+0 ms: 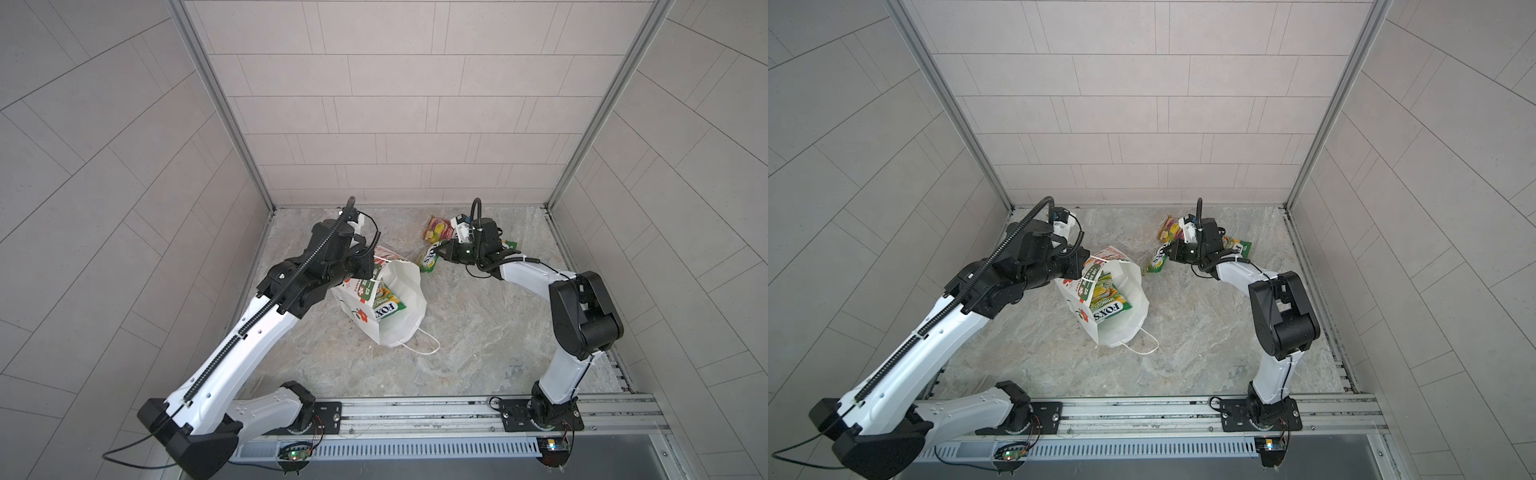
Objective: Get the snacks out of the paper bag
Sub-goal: 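Lower the green pack onto the table nearer the robot and release it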
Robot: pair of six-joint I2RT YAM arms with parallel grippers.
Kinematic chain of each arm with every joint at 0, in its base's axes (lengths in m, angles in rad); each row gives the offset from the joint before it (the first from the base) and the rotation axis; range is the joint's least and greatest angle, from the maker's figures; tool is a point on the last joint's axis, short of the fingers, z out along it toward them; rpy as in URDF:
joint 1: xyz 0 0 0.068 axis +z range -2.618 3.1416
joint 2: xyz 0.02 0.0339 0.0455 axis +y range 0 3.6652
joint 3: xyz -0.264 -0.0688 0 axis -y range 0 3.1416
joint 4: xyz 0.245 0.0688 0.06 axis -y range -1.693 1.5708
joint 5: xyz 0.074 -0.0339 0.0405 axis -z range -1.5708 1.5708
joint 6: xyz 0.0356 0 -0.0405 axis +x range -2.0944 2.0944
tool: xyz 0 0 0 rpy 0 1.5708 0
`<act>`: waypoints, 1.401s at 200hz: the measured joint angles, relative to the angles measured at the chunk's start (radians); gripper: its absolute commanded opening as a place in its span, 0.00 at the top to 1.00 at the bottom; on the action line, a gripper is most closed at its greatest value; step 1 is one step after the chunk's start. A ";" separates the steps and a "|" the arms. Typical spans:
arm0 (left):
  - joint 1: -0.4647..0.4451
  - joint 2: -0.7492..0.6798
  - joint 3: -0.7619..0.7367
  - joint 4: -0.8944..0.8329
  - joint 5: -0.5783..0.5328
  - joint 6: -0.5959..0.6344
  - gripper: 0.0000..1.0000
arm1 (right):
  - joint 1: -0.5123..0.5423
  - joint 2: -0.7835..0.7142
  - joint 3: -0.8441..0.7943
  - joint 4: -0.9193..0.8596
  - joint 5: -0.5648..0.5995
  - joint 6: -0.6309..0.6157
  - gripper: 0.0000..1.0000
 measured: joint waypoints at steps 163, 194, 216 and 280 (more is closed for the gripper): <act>0.000 0.021 0.000 0.007 0.021 0.000 1.00 | -0.087 0.070 -0.057 -0.102 -0.009 -0.125 1.00; 0.000 0.021 0.000 0.008 0.021 0.000 1.00 | -0.087 0.077 -0.057 -0.116 0.010 -0.133 1.00; 0.000 0.021 0.000 0.008 0.021 0.000 1.00 | -0.087 0.077 -0.057 -0.119 0.018 -0.135 0.92; 0.000 0.021 0.000 0.008 0.030 0.000 1.00 | -0.095 0.077 -0.071 -0.126 0.065 -0.142 0.51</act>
